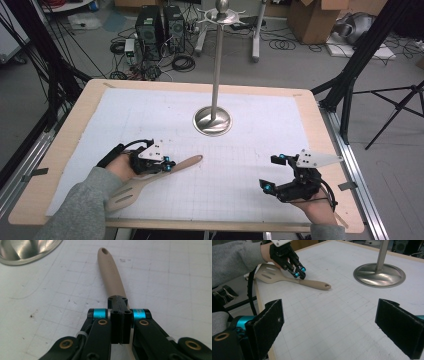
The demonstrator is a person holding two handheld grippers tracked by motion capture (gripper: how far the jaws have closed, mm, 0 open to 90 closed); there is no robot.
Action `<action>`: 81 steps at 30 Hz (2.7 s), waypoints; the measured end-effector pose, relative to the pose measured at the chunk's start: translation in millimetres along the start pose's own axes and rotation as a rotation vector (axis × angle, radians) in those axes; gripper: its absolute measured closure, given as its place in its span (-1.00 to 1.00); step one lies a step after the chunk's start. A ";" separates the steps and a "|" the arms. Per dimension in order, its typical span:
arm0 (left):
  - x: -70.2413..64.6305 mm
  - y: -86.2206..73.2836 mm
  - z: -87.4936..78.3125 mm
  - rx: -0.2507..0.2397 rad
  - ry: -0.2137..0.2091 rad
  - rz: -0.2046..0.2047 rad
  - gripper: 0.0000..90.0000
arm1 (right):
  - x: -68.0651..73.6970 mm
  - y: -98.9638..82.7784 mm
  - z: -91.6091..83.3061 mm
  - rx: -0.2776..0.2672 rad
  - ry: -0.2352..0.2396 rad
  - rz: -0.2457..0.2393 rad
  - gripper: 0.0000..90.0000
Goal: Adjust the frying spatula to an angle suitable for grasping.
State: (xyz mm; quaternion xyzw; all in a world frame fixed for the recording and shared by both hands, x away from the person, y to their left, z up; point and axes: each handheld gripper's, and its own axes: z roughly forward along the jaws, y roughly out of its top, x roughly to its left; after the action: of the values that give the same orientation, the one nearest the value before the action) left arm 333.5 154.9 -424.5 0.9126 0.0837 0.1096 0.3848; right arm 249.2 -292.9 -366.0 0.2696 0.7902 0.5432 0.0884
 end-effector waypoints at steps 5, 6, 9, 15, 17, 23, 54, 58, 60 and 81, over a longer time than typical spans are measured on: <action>1.6 -1.7 2.1 0.010 0.009 -0.001 0.99 | 0.2 -0.4 -0.2 0.000 -0.001 0.003 -0.84; 2.2 -2.2 2.8 0.013 0.007 -0.001 0.99 | 0.2 -0.4 -0.2 0.000 -0.002 0.002 -0.84; 3.5 -3.4 4.2 0.020 0.008 -0.002 0.99 | 0.6 -0.9 -0.3 0.003 -0.003 0.002 -0.84; 6.2 -4.8 4.6 0.019 0.013 -0.007 0.99 | 0.7 -2.0 -1.8 0.001 -0.009 0.001 -0.84; 8.7 -4.8 1.4 0.001 0.034 -0.017 0.99 | 1.3 -2.0 -2.2 0.003 -0.008 0.006 -0.84; 16.2 -7.3 -16.3 -0.053 0.097 -0.047 0.99 | 1.0 -2.2 -3.1 0.003 -0.009 0.007 -0.84; -22.1 0.9 -58.9 -0.076 0.085 -0.170 -0.52 | -6.9 7.9 16.1 -0.004 0.043 -0.013 -0.84; -24.3 -2.7 -57.2 -0.049 0.137 -0.185 -0.64 | -8.2 9.4 18.5 -0.003 0.051 -0.009 -0.84; -25.7 -5.3 -57.7 -0.048 0.136 -0.193 -0.63 | -9.6 10.6 19.9 -0.008 0.055 -0.008 -0.84; -27.7 -13.6 -57.3 0.031 0.103 -0.223 -0.52 | -12.1 13.9 27.7 -0.006 0.068 -0.011 -0.84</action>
State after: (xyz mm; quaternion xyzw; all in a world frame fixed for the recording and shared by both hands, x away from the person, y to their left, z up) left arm 290.8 196.9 -399.1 0.8967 0.2061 0.1114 0.3755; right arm 275.9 -273.1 -366.1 0.2463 0.7926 0.5539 0.0654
